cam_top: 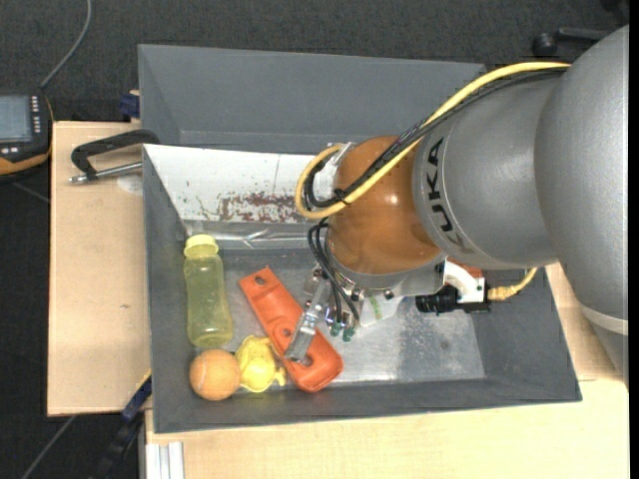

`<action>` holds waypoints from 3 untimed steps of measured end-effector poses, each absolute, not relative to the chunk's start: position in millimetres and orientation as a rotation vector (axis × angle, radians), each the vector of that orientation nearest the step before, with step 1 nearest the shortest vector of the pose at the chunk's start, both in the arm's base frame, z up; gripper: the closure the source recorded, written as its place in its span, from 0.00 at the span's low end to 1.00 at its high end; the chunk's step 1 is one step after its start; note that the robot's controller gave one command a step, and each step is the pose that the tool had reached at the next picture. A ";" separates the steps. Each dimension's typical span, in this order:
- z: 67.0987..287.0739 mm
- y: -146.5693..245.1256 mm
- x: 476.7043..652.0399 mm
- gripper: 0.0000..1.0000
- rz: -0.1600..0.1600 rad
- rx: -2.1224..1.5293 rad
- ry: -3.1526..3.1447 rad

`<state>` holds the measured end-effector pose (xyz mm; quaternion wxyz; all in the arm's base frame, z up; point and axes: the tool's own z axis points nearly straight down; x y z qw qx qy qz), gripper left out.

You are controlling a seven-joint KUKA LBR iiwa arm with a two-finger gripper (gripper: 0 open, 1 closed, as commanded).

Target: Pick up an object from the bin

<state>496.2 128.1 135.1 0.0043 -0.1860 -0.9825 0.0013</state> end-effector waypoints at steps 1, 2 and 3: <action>129.9 143.3 531.4 0.00 -0.008 -0.508 -3.104; 96.3 142.6 514.9 0.00 0.000 -0.883 -3.010; 70.3 149.5 521.2 1.00 -0.009 -0.929 -3.003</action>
Offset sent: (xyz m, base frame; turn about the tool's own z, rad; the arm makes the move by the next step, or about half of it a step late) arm 0.0014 0.0134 -0.0651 0.3680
